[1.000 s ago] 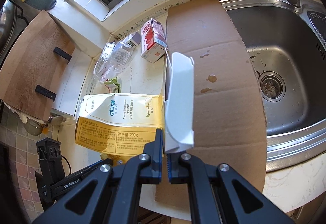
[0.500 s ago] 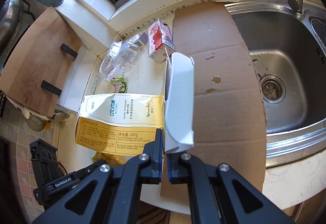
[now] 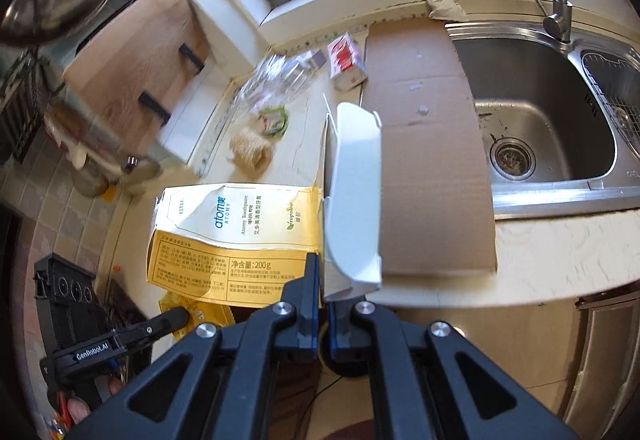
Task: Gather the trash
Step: 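Lower both held items over the floor bin and open both tools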
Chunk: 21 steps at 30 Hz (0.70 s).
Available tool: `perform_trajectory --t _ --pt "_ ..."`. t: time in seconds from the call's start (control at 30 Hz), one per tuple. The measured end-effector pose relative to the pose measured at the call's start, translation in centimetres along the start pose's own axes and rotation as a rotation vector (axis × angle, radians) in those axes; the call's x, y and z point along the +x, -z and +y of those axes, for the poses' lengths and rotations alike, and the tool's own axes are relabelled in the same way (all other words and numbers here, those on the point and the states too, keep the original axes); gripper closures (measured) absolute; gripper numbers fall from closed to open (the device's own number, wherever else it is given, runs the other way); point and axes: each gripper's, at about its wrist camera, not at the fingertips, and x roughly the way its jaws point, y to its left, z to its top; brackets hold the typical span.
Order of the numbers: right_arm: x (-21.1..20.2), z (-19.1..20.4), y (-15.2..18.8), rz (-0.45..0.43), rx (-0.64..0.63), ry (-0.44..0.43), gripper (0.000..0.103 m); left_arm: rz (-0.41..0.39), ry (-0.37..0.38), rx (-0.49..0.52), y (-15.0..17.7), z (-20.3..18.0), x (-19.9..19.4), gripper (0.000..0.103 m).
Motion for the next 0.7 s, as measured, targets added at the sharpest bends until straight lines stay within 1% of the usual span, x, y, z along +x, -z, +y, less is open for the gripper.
perform_trajectory --t 0.1,0.2,0.23,0.3,0.4,0.47,0.57,0.63,0.7 --pt "0.5 0.9 1.9 0.052 -0.071 0.006 0.100 -0.005 -0.048 -0.037 2.9 1.8 -0.5 0.094" --pt "1.5 1.6 4.2 0.106 -0.144 -0.002 0.100 -0.012 -0.136 -0.090 6.1 4.2 -0.7 0.094" --pt "1.8 1.9 5.0 0.110 -0.173 0.001 0.100 -0.012 -0.172 -0.122 7.5 5.3 -0.6 0.094" --pt "2.5 2.6 7.0 0.111 -0.256 0.011 0.100 -0.009 -0.240 -0.167 9.5 7.0 0.0 0.094" --pt "4.4 2.7 9.8 0.157 -0.327 0.003 0.100 0.009 -0.290 -0.238 12.3 9.8 1.1 0.094" --pt "6.7 2.3 11.8 0.198 -0.341 0.002 0.100 0.009 -0.329 -0.263 13.9 11.5 2.0 0.094" --pt "11.3 0.8 14.6 0.285 -0.310 0.019 0.100 0.005 -0.371 -0.288 15.5 14.0 3.8 0.094" --pt "14.9 -0.3 16.3 0.339 -0.279 0.044 0.100 0.015 -0.405 -0.299 16.2 16.2 5.5 0.094" --pt "18.3 -1.2 17.7 0.372 -0.256 0.101 0.100 0.025 -0.434 -0.293 16.8 18.3 7.3 0.094"
